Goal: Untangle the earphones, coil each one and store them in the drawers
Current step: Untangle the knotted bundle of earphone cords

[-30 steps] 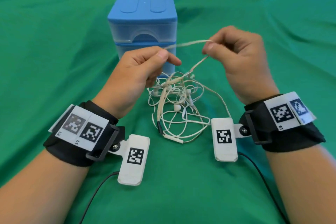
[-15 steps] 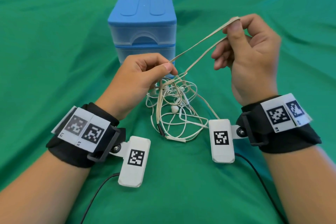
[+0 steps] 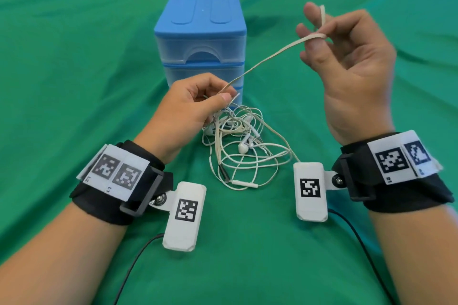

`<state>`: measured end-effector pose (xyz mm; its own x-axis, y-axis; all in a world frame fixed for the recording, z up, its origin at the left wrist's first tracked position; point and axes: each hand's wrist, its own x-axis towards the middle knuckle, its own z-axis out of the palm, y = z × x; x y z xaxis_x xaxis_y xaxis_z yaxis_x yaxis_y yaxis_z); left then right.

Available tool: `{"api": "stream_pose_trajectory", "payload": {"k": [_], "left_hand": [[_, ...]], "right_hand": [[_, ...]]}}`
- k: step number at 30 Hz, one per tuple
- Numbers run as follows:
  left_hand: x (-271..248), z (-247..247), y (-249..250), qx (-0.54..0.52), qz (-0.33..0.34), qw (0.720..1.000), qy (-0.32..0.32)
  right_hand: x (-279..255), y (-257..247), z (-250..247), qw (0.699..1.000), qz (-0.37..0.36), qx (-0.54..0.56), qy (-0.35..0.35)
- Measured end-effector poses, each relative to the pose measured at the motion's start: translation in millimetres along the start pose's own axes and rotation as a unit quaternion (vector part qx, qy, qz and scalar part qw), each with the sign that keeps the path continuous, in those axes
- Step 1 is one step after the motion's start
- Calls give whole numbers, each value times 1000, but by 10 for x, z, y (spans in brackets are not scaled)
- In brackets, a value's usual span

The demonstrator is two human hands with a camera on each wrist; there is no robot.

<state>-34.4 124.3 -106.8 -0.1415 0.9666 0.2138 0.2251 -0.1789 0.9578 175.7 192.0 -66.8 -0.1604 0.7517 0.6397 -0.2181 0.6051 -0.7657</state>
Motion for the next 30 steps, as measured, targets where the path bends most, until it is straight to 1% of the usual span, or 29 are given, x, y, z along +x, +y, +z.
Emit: {"api": "stream_pose_trajectory", "payload": {"k": [4,8,10,11,14,15,16,18,21,23,25,27,30], "left_hand": [[11,-14,-21,11,7,1000,11],[28,-24,-25,32,6,997,66],[30,-34,-23,30,9,996,82],[29,-37,-18,25,12,996,82],[23,-25,20,4,29,997,70],[19,-19,32,-7,35,997,66],[15,-13,47,-18,42,997,61],[3,0,69,-39,53,997,50],[-14,14,98,-78,60,995,31],[-20,26,116,-97,65,993,19],[-27,34,131,-107,73,991,11],[-36,38,148,-121,79,990,3],[-38,37,166,-159,75,984,-6]], "right_hand": [[25,-7,-48,998,20,-47,28],[43,27,-145,988,72,-107,83],[51,71,-196,981,104,-137,93],[53,102,-225,977,124,-152,88],[39,204,-281,960,195,-194,48],[31,229,-285,957,200,-206,41],[31,229,-274,958,190,-211,39],[25,180,-218,970,144,-196,27],[-16,92,-102,982,77,-167,-44],[-49,69,-47,976,53,-185,-99],[-62,76,-20,967,52,-203,-145],[-67,89,-18,965,64,-185,-177],[-81,122,-25,958,110,-168,-205]]}}
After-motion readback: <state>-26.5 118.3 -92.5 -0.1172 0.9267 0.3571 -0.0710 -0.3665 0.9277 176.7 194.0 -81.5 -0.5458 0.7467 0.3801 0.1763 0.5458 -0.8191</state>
